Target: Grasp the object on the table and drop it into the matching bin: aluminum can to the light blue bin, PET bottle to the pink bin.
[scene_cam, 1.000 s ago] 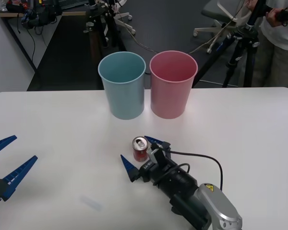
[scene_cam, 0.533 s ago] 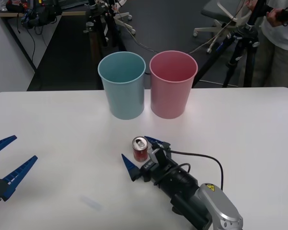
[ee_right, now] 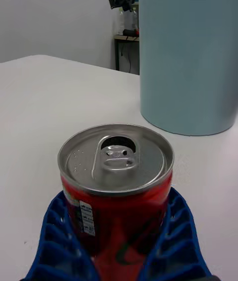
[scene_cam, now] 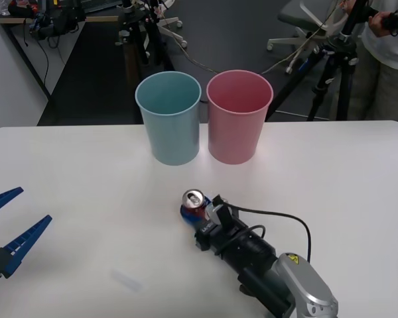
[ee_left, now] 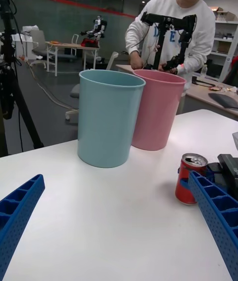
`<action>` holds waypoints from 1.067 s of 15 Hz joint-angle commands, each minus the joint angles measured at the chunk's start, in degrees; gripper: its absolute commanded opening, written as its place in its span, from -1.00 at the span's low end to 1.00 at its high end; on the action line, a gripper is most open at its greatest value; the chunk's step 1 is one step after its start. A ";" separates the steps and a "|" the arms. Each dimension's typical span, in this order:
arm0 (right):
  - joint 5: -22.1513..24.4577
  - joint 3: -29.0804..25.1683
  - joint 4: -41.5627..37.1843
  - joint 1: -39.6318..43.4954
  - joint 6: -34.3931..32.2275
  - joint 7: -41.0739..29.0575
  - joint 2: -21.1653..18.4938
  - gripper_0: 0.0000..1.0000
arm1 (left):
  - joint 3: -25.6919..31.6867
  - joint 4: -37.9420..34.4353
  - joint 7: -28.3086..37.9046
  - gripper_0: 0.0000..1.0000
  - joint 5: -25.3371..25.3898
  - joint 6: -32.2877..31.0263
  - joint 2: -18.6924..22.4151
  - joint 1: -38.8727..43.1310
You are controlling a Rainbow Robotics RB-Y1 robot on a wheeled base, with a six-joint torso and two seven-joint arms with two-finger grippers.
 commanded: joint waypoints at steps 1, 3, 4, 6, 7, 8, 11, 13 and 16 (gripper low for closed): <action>-0.20 -0.01 -0.84 -0.02 -0.01 -0.21 -0.40 -1.00 | 0.00 0.00 0.00 1.00 0.00 0.00 0.00 0.00; -0.20 0.25 -2.51 0.07 -0.01 -0.47 -1.02 -1.00 | 0.00 0.00 0.00 1.00 0.00 0.00 0.00 0.00; -0.38 0.43 -3.91 0.33 -0.01 -1.00 -1.46 -1.00 | 0.00 0.00 0.00 1.00 0.00 0.00 0.00 0.00; -0.64 0.96 -6.81 0.68 0.25 -2.06 -2.51 -1.00 | 0.00 0.00 0.00 1.00 0.00 0.00 0.00 0.00; -0.73 1.31 -8.40 0.77 0.60 -3.02 -3.04 -1.00 | 0.00 0.00 0.00 1.00 0.00 0.00 0.00 0.00; -0.73 2.36 -10.51 0.86 1.30 -5.84 -4.27 -1.00 | 0.00 0.00 0.00 1.00 0.00 0.00 0.00 0.00; -0.29 5.61 -17.10 0.95 4.29 -11.81 -8.14 -1.00 | 0.00 0.00 0.00 1.00 0.00 0.00 0.00 0.00; 2.08 7.64 -21.76 0.95 7.63 -16.03 -10.69 -1.00 | 0.00 0.00 0.00 1.00 0.00 0.00 0.00 0.00; 6.83 9.83 -28.26 1.04 10.97 -24.47 -13.59 -1.00 | 0.00 0.00 0.00 1.00 0.00 0.00 0.00 0.00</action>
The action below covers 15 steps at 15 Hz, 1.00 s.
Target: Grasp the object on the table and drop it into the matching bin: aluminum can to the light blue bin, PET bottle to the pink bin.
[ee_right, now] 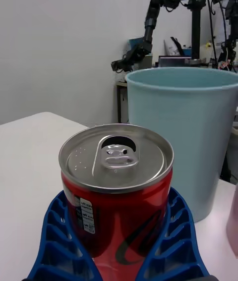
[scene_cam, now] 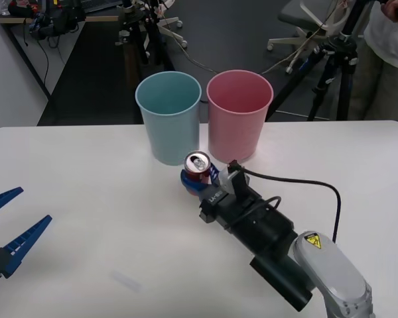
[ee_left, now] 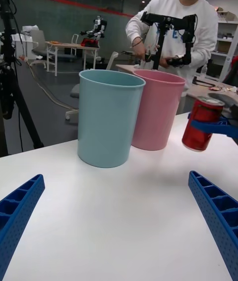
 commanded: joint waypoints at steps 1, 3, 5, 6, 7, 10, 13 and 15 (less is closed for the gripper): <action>5.44 0.77 -5.03 -0.02 1.37 -7.71 -1.65 -1.00 | 0.00 0.00 0.00 1.00 0.00 0.00 0.00 0.00; 9.13 0.77 -7.40 -0.02 1.55 -12.20 -1.91 -1.00 | 0.00 0.00 0.00 1.00 0.00 0.00 0.00 0.00; 13.52 0.68 -9.87 -0.11 1.72 -17.47 -2.09 -1.00 | 0.00 0.00 0.00 1.00 0.00 0.00 0.00 0.00; 16.42 0.59 -11.36 -0.29 1.72 -20.72 -2.09 -1.00 | 0.00 0.00 0.00 1.00 0.00 0.00 0.00 0.00; 18.62 0.51 -12.41 -0.55 1.72 -23.53 -2.09 -1.00 | 0.00 0.00 0.00 1.00 0.00 0.00 0.00 0.00; 25.04 -0.02 -13.82 -3.36 1.72 -31.88 -1.56 -1.00 | 0.00 0.00 0.00 1.00 0.00 0.00 0.00 0.00; 31.54 -1.78 -13.21 -7.23 1.81 -38.47 1.43 -1.00 | 0.00 0.00 0.00 1.00 0.00 0.00 0.00 0.00; 34.18 -2.75 -11.27 -10.31 1.81 -41.64 3.36 -1.00 | 0.00 0.00 0.00 1.00 0.00 0.00 0.00 0.00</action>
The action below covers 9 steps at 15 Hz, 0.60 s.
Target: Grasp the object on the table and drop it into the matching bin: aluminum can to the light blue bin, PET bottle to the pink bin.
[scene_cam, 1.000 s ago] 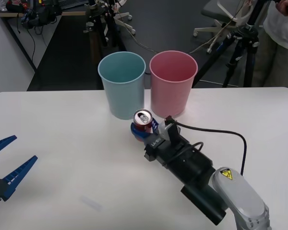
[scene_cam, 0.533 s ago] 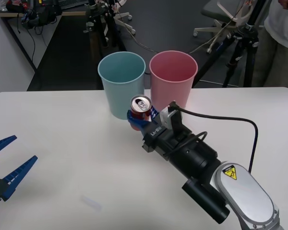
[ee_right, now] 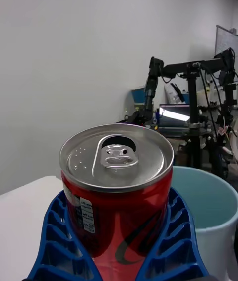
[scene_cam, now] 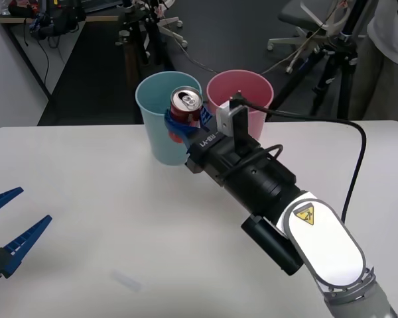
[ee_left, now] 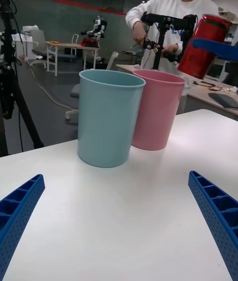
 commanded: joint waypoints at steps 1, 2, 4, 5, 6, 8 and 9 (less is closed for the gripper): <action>3.48 -1.88 3.66 -4.86 0.03 -3.98 3.14 -1.00 | 0.00 0.00 0.00 1.00 0.00 0.00 0.00 0.00; 3.65 -2.67 5.24 -6.62 0.03 -4.06 4.11 -1.00 | 0.00 0.00 0.00 1.00 0.00 0.00 0.00 0.00; 3.92 -4.16 10.25 -11.54 1.09 -4.06 5.78 -1.00 | 0.00 0.00 0.00 1.00 0.00 0.00 0.00 0.00; 3.92 -4.08 12.80 -13.91 2.76 -4.06 5.87 -1.00 | 0.00 0.00 0.00 1.00 0.00 0.00 0.00 0.00; 3.92 -4.16 15.35 -16.37 4.25 -4.24 5.87 -1.00 | 0.00 0.00 0.00 1.00 0.00 0.00 0.00 0.00; 3.30 -4.43 21.50 -21.82 7.33 -4.68 6.04 -1.00 | 0.00 0.00 0.00 1.00 0.00 0.00 0.00 0.00; 3.13 -4.95 24.22 -24.19 7.86 -4.85 6.31 -1.00 | 0.00 0.00 0.00 1.00 0.00 0.00 0.00 0.00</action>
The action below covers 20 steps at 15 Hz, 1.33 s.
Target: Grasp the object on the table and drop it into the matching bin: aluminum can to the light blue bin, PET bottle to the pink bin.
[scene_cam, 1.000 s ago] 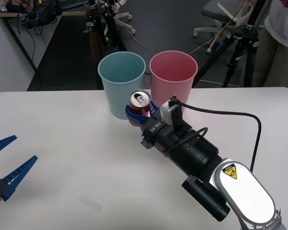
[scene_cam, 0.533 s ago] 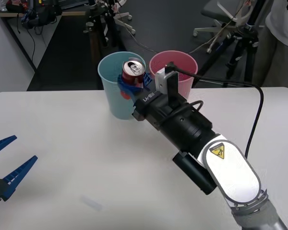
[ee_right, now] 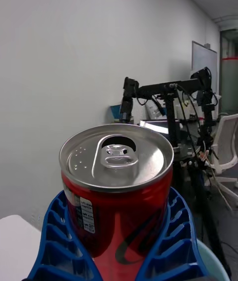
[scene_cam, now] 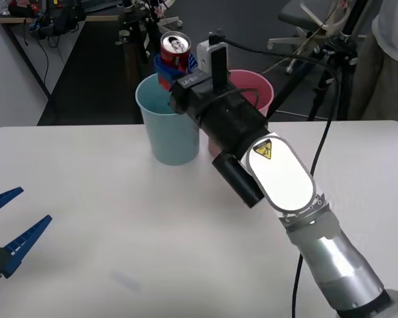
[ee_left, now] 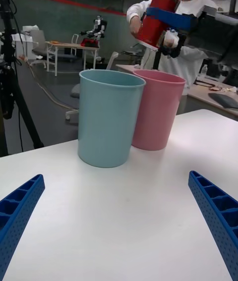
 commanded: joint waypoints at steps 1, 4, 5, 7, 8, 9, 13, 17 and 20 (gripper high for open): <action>-0.46 -1.23 6.89 -5.77 1.77 -0.55 0.72 -1.00 | 0.00 0.00 0.00 1.00 0.00 0.00 0.00 0.00; -0.11 -2.46 14.18 -11.04 2.82 -0.46 2.04 -1.00 | 0.00 0.00 0.00 1.00 0.00 0.00 0.00 0.00; -0.11 -2.46 16.38 -12.27 3.26 -0.46 2.22 -1.00 | 0.00 0.00 0.00 1.00 0.00 0.00 0.00 0.00; 0.07 -2.63 21.83 -15.35 4.32 -0.28 2.66 -1.00 | 0.00 0.00 0.00 1.00 0.00 0.00 0.00 0.00; 0.07 -2.63 23.94 -16.49 4.58 -0.11 3.01 -1.00 | 0.00 0.00 0.00 1.00 0.00 0.00 0.00 0.00; 0.16 -2.63 25.87 -17.46 5.20 -0.02 3.45 -1.00 | 0.00 0.00 0.00 1.00 0.00 0.00 0.00 0.00; 0.60 -2.28 27.63 -18.07 5.37 0.16 3.71 -1.00 | 0.00 0.00 0.00 1.00 0.00 0.00 0.00 0.00; 0.69 -2.28 27.63 -17.99 5.37 -0.11 3.71 -1.00 | 0.00 0.00 0.00 1.00 0.00 0.00 0.00 0.00; 0.60 -2.46 27.63 -17.99 5.37 -0.11 3.71 -0.22 | 0.00 0.00 0.00 1.00 0.00 0.00 0.00 0.00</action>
